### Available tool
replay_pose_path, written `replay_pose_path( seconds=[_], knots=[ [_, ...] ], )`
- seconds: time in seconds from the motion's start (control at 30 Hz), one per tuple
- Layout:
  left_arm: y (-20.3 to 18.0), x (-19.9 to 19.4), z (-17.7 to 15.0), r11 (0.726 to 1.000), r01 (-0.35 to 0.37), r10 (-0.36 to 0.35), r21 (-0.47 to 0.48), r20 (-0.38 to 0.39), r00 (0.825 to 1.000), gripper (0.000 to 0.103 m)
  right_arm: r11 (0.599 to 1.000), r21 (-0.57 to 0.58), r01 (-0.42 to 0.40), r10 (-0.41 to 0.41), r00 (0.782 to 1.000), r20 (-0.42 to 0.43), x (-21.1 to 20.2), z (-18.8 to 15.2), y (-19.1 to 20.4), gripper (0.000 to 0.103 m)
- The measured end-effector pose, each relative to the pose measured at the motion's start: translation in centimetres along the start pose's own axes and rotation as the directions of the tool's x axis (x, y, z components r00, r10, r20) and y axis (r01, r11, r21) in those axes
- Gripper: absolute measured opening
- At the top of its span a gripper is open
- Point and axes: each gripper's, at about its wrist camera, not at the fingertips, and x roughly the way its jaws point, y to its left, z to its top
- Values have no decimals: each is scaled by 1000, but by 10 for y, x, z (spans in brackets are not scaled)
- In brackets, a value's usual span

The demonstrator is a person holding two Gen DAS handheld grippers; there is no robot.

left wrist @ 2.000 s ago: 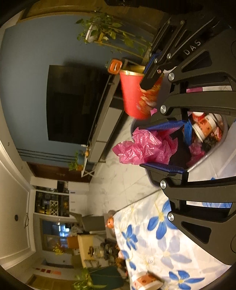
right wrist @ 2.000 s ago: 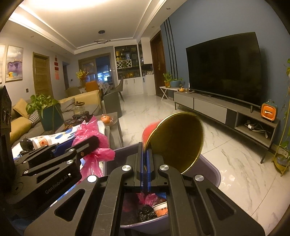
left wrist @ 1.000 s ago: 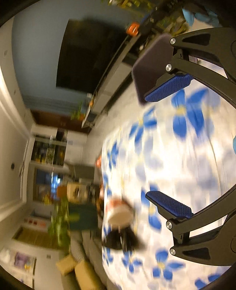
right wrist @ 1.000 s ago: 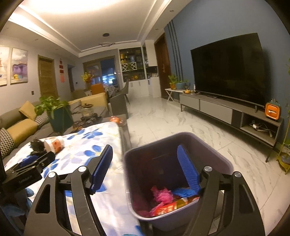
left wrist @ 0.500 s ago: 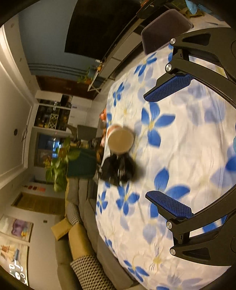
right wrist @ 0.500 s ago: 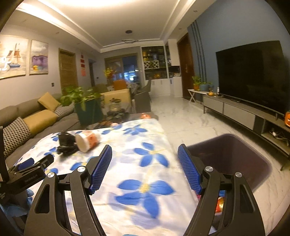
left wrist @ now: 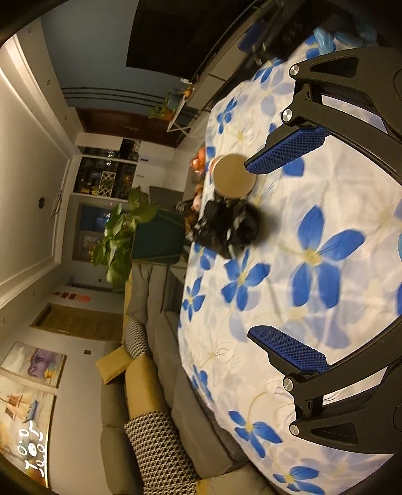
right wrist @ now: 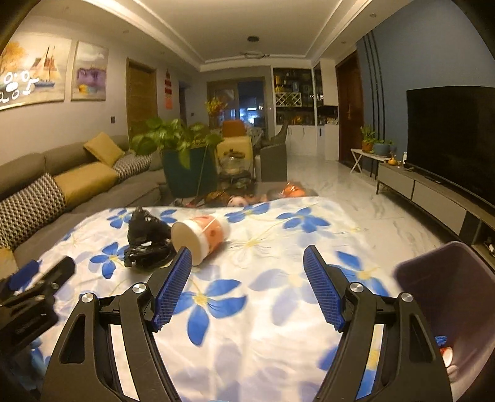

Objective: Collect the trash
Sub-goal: 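Grasp the white-and-orange paper cup with the right tool while the left tool grasps the black bag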

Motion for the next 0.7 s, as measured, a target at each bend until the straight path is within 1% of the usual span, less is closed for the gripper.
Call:
replay_pose_path(
  seconds=[0.1, 0.2, 0.27, 0.33, 0.47, 0.53, 0.63, 0.7],
  knots=[
    [6, 9, 6, 1000, -15, 15, 4, 28, 999, 97, 999, -29, 18, -18, 1000, -25, 27, 0, 17, 67],
    [12, 22, 16, 1000, -31, 31, -5, 52, 998, 97, 1000, -28, 11, -13, 998, -57, 48, 1, 27, 64],
    [16, 31, 21, 999, -31, 32, -12, 51, 998, 97, 999, -44, 10, -13, 998, -68, 60, 4, 36, 61],
    [20, 37, 23, 999, -36, 36, -15, 50, 998, 97, 997, -78, 8, -13, 998, -64, 70, 7, 48, 61],
    [30, 47, 25, 998, -51, 52, -31, 38, 998, 97, 992, -126, 15, -24, 997, -75, 94, 9, 66, 55],
    [34, 52, 28, 997, -66, 67, -41, 33, 997, 97, 990, -136, 23, -36, 995, -91, 106, 10, 71, 53],
    [41, 58, 30, 996, -57, 59, -67, 26, 998, 97, 989, -145, 40, -56, 992, -115, 119, 10, 76, 48],
    [41, 62, 30, 997, -48, 49, -65, 21, 999, 97, 988, -149, 44, -64, 989, -136, 126, 10, 76, 46]
  ],
)
